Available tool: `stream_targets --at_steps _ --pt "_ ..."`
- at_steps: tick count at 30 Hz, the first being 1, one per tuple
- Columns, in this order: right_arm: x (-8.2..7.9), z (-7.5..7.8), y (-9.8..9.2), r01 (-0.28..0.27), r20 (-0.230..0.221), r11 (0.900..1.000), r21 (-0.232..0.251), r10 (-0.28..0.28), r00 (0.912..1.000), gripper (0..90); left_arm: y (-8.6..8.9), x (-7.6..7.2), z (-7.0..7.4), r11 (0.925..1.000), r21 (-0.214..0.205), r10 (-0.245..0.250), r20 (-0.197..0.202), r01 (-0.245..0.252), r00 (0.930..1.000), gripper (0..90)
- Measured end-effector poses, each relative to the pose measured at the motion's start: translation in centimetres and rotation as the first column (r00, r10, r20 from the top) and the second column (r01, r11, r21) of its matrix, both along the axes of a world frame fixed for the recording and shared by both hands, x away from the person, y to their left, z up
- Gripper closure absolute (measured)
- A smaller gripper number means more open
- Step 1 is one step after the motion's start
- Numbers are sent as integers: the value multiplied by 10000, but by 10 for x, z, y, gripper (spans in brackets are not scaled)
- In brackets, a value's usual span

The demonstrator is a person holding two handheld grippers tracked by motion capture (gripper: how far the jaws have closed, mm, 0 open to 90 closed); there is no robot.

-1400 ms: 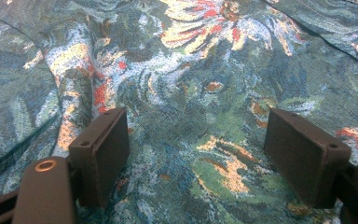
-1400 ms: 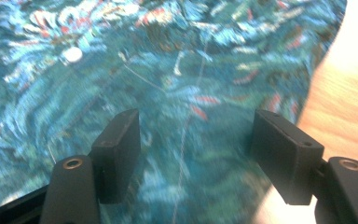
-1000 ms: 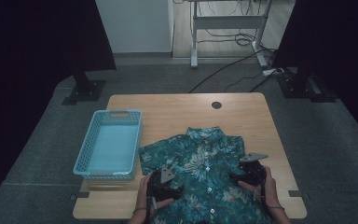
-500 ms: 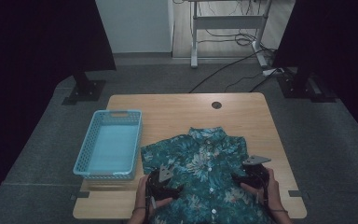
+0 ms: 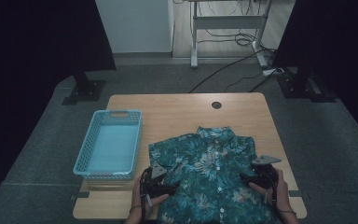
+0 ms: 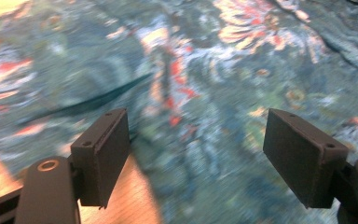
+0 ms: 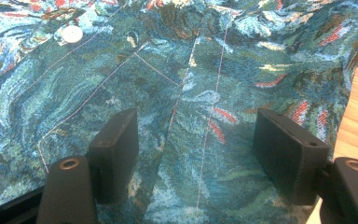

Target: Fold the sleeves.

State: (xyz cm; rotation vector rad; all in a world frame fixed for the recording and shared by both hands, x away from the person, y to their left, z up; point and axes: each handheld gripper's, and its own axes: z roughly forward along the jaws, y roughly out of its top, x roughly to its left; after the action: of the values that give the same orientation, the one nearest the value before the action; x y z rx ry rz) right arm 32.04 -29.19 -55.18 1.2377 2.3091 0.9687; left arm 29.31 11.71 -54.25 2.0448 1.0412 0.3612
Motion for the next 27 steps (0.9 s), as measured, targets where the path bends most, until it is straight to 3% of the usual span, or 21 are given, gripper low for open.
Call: stream_targets --at_steps 15,27 --pt "-2 0 -33 484 -197 9980 415 -476 9987 312 7 4 -1 9991 -290 288 -235 -295 9993 223" --pt "-3 1 -34 613 -133 9981 -84 -614 9980 311 10 6 -2 9981 -443 416 -396 -433 9983 224"
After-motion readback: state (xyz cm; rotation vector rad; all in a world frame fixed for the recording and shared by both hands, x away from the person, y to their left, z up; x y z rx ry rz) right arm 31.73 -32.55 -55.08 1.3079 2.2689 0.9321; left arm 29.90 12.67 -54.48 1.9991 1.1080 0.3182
